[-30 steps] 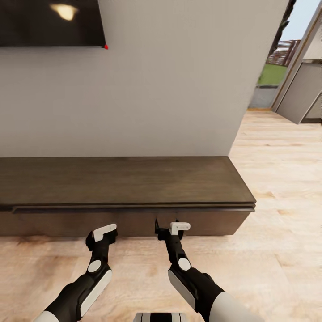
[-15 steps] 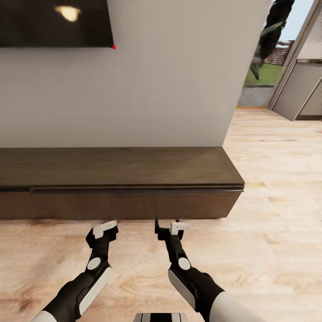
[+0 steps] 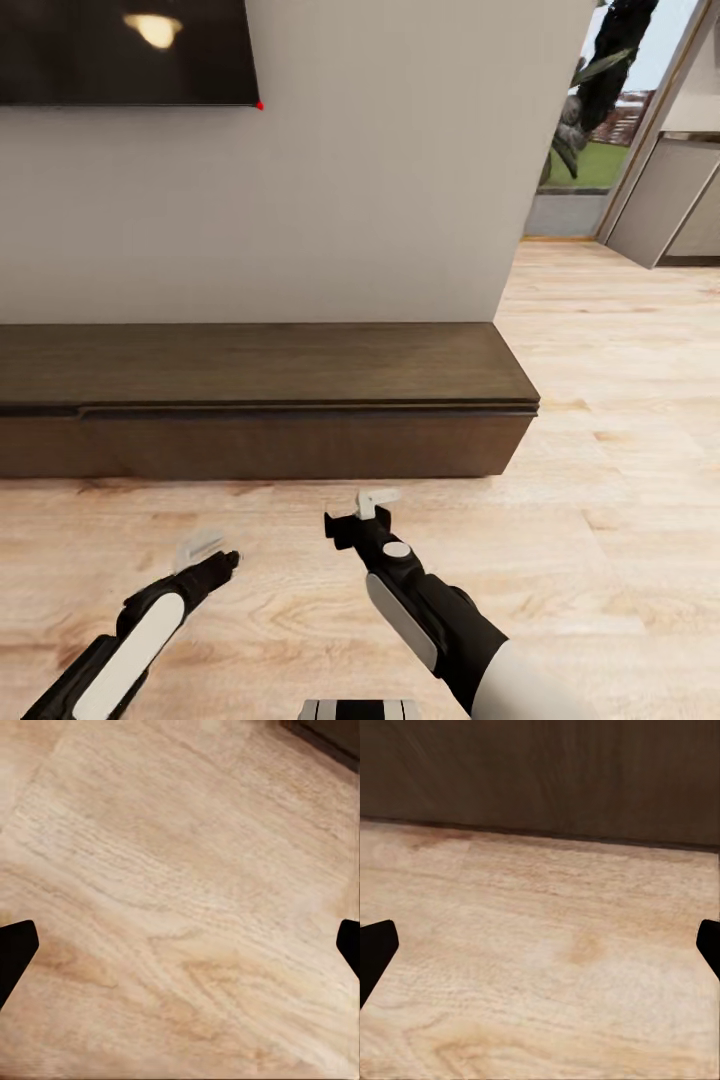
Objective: Place each of the two pumpkins and all three candles from the living room inside a cabinet in the living room (use any cabinet), then make sure every cabinet is closed, and position the cauldron so it is next to a table in the living room.
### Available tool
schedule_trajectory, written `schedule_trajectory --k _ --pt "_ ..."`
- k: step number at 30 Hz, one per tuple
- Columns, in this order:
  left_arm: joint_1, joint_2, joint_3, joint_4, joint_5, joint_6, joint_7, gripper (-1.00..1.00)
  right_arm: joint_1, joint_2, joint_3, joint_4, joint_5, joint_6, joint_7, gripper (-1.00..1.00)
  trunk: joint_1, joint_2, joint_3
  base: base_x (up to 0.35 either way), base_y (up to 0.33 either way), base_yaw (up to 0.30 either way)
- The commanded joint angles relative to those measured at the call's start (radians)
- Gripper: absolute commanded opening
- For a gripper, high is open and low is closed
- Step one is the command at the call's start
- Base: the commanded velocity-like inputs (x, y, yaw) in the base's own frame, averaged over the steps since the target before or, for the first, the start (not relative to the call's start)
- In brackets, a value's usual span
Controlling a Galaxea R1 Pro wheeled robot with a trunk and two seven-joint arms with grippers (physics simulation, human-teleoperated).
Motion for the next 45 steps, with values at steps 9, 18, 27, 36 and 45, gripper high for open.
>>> schedule_trajectory --k 9,18,27,36,45 --pt "0.000 -0.001 0.139 -0.135 0.051 0.197 0.005 1.00 -0.001 0.000 0.000 0.000 -0.013 0.080 -0.007 1.00 -0.002 0.001 0.015 0.000 0.000 0.000" --pt "-0.002 -0.005 0.154 -0.141 0.052 0.263 0.018 1.00 -0.001 0.002 -0.003 0.002 -0.028 0.122 -0.007 1.00 -0.006 0.003 0.049 0.000 0.000 0.000" --pt "-0.007 -0.010 0.174 -0.144 0.052 0.346 0.032 1.00 -0.001 0.002 -0.002 0.004 -0.063 0.172 -0.005 1.00 -0.010 0.005 0.084 -0.042 0.000 0.000" --pt "-0.008 -0.012 0.203 -0.139 0.061 0.350 0.032 1.00 -0.001 0.001 -0.004 -0.003 -0.063 0.174 -0.007 1.00 -0.014 0.007 0.119 -0.088 0.000 0.000" --pt "-0.008 -0.005 0.204 -0.139 0.110 0.351 0.032 1.00 -0.001 0.000 -0.002 -0.012 -0.064 0.179 -0.012 1.00 -0.018 0.009 0.154 -0.039 0.000 0.000"
